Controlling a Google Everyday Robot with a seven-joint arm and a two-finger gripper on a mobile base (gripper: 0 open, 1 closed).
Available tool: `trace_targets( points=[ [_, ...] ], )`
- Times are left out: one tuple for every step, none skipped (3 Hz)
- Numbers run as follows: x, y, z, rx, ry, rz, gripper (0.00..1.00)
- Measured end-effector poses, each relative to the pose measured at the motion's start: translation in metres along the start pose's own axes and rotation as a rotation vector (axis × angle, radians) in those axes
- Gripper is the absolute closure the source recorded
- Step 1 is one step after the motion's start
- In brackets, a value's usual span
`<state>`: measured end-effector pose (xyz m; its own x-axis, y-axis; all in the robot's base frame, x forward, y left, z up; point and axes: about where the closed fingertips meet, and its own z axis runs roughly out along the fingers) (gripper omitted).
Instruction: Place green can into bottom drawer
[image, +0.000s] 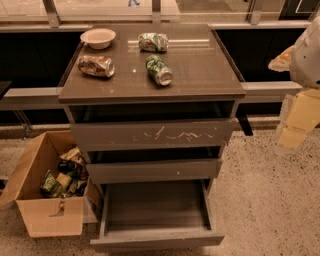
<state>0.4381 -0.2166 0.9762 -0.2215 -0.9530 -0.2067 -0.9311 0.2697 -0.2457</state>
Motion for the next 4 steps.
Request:
trace_targets(
  points=[
    [0.0, 0.0, 0.0, 0.0, 0.0, 0.0, 0.0],
    [-0.012, -0.024, 0.009, 0.008, -0.043, 0.069, 0.0],
    [-0.045, -0.076, 0.028, 0.018, -0.119, 0.186, 0.0],
    [-0.093, -0.133, 0.059, 0.001, -0.243, 0.317, 0.0]
  ],
)
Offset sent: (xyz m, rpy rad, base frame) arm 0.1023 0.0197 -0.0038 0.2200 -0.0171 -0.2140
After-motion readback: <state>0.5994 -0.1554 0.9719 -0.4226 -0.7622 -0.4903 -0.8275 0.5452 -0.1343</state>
